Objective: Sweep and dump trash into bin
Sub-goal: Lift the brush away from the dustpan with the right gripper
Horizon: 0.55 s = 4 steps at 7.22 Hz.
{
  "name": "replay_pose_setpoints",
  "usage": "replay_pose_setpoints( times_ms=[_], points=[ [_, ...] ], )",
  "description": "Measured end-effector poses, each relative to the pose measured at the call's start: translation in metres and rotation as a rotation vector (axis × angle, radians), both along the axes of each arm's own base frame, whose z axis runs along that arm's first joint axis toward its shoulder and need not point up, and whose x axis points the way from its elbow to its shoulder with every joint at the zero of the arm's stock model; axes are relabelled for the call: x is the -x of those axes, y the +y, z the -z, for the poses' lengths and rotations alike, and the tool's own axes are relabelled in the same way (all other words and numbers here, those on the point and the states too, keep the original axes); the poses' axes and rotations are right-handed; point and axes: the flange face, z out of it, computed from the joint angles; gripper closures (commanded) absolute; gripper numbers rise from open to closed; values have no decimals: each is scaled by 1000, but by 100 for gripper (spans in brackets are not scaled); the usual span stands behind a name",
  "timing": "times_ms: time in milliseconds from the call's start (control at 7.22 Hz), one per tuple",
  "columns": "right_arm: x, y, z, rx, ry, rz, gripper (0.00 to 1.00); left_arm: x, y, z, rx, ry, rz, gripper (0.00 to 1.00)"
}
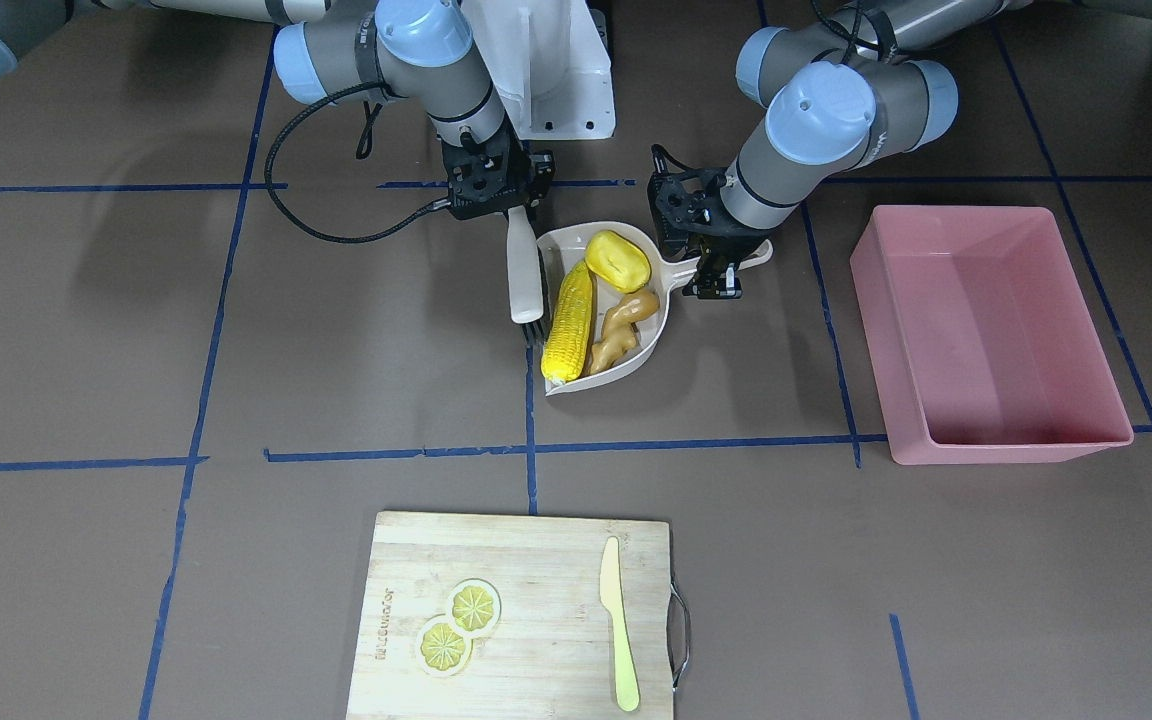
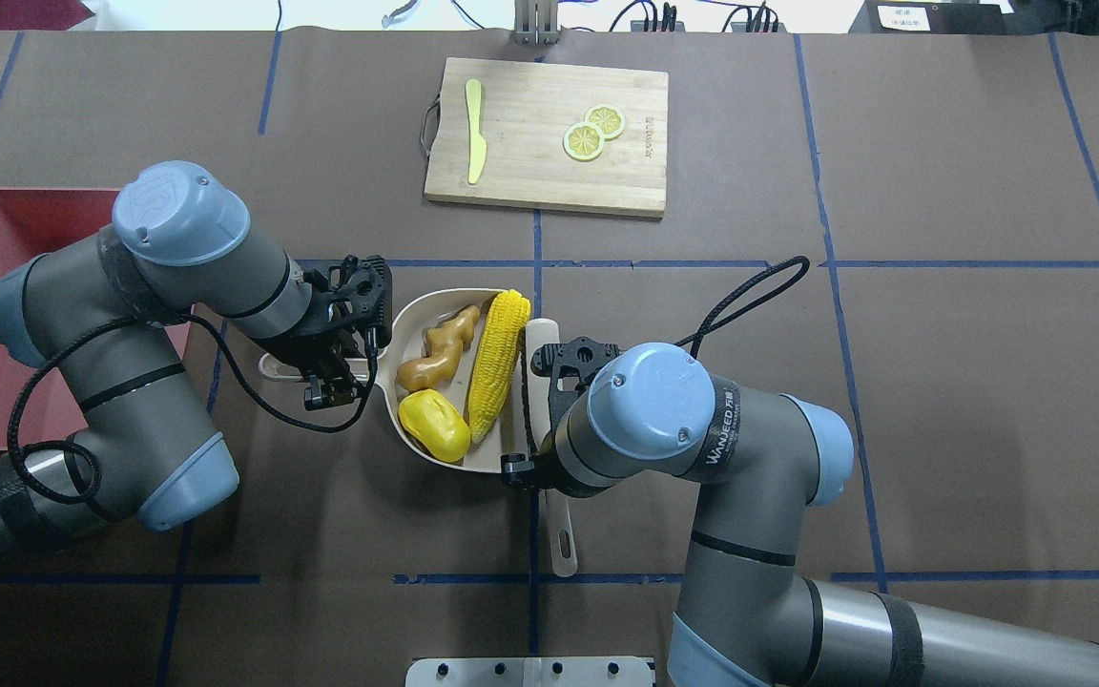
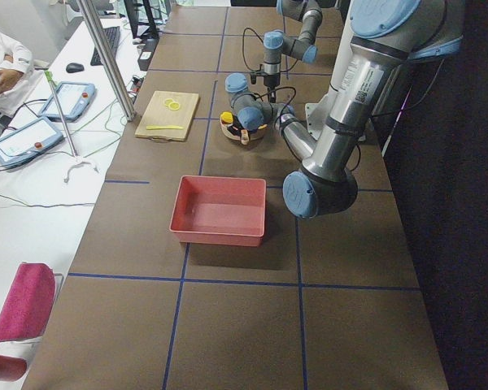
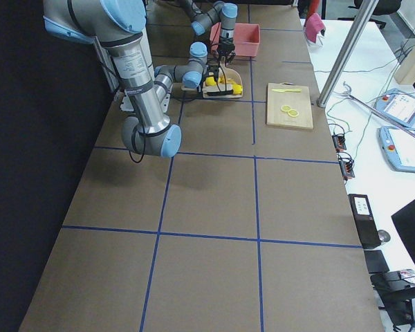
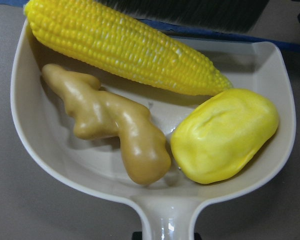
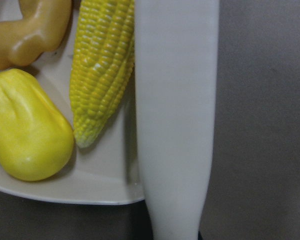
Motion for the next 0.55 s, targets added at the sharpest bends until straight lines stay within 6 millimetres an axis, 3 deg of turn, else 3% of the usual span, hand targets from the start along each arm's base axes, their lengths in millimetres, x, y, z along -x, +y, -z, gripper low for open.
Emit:
replay_pose_setpoints(
  times_ms=[554],
  points=[
    [-10, -1, 0, 4, 37, 0, 100, 1, 0, -2, 4, 4, 5, 100]
  ],
)
